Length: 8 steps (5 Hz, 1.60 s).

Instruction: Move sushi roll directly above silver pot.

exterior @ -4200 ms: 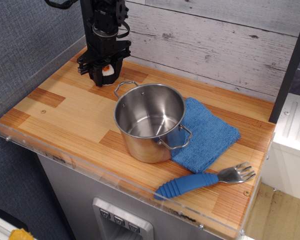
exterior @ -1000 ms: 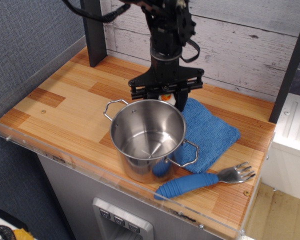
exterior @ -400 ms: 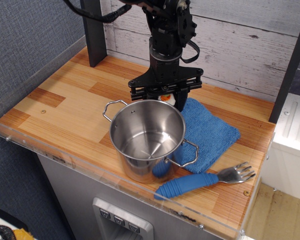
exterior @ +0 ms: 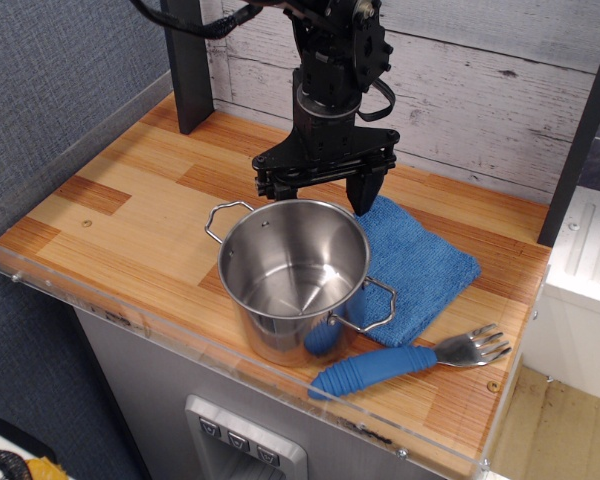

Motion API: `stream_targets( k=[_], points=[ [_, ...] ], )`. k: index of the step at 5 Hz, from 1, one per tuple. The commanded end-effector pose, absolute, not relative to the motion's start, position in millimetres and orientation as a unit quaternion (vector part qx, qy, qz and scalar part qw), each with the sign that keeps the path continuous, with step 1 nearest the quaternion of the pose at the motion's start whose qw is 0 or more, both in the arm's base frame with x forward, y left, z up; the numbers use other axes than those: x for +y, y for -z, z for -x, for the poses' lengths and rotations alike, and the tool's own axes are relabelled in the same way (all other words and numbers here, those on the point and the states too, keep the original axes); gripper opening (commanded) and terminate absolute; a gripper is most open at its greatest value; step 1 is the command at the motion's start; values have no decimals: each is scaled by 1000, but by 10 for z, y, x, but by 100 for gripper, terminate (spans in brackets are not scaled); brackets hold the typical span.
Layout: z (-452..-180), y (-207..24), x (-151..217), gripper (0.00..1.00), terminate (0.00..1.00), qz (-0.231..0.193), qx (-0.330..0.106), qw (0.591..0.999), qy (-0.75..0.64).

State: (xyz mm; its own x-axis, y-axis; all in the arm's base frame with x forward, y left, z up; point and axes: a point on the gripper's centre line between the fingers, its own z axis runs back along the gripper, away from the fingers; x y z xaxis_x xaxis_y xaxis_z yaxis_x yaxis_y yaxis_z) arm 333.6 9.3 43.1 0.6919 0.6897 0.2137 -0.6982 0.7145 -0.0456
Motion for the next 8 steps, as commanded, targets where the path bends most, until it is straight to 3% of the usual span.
stream_targets(
  k=[1,4,7,8],
  points=[
    [-3357,-762,198,100,0,7,-145,907,-396],
    [-3437,-1722,590,100,0,119,-230,860,-441],
    [-3420,-1788,597,100,0,127,-243,860,-429],
    [-3420,-1788,597,100,100,127,-243,860,-429]
  ],
)
